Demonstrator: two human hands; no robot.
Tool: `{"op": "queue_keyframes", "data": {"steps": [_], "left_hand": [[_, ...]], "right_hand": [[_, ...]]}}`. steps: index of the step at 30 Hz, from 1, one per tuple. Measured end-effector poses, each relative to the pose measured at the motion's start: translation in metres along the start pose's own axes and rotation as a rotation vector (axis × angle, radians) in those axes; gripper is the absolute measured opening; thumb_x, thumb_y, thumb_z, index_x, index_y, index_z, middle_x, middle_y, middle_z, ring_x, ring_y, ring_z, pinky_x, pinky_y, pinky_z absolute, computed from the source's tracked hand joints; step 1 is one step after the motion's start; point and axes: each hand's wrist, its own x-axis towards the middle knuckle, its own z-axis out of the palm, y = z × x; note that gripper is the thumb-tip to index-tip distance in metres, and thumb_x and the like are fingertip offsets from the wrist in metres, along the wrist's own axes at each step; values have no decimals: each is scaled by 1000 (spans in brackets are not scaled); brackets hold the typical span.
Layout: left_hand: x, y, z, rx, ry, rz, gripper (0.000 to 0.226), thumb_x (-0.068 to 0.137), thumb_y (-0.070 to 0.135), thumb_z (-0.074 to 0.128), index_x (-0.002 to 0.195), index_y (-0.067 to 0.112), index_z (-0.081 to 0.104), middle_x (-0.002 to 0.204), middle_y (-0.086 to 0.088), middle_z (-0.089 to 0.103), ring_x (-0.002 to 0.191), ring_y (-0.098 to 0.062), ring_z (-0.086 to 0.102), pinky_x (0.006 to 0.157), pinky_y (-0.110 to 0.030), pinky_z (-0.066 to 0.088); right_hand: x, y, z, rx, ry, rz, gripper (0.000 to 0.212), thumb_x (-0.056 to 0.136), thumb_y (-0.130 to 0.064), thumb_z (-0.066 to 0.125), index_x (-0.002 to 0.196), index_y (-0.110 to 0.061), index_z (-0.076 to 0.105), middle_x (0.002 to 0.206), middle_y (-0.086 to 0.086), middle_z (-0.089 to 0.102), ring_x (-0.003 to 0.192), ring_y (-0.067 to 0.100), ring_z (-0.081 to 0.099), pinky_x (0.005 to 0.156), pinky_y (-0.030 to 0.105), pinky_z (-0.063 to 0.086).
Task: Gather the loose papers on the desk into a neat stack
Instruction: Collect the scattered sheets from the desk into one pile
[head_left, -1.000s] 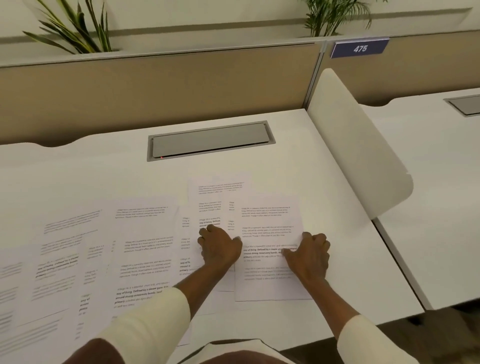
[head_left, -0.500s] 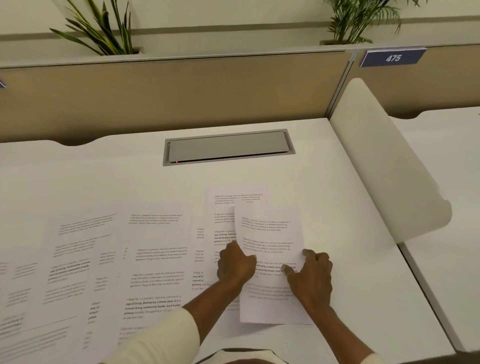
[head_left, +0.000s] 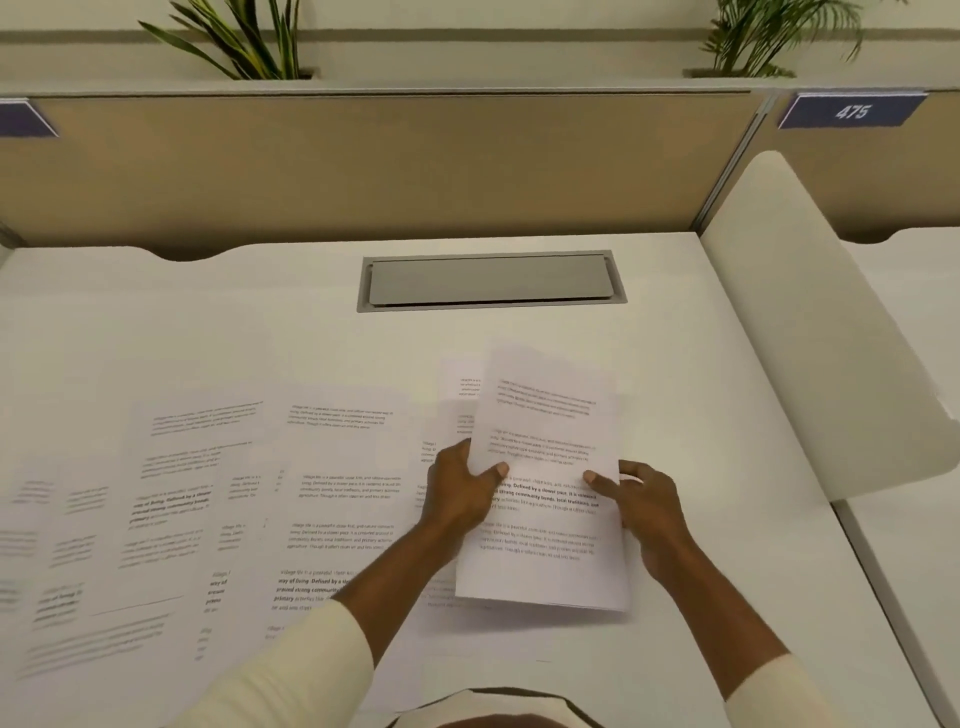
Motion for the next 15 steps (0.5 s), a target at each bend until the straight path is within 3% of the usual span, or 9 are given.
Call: {"op": "queue_keyframes", "data": {"steps": [1,4,9,15], "left_hand": [[3,2,-2,7,32,-11,38,102,21,75,140,16,71,135,0,79,116,-22,76,99,-42,65],[11,10,-5,142,131,-40,39,102,25,74,138,11,70,137,-5,76,122,-27,73,104,-44,62],[21,23,1,518,238,-172,53,101,38,72,142,5,58,149,-18,53,143,-34,46,108,-46,54],[30,33,12,516,224,-368,71,93,48,81,142,8,48,157,-20,34,148,-37,36,115,-50,47]], "right_hand": [[0,-6,6,-5,-31,-18,49,84,-17,93,127,-13,69,112,10,83,98,30,81,80,41,62],[4,-22,30,-168,-3,-145,51,86,-5,88,132,-11,66,114,14,80,104,36,78,96,54,63],[11,-33,61,-493,81,-249,51,92,-17,83,138,-16,62,127,10,77,118,35,71,102,50,57],[10,-25,77,-804,186,-214,67,87,-33,87,142,-9,56,141,19,55,137,39,47,100,51,54]]}}
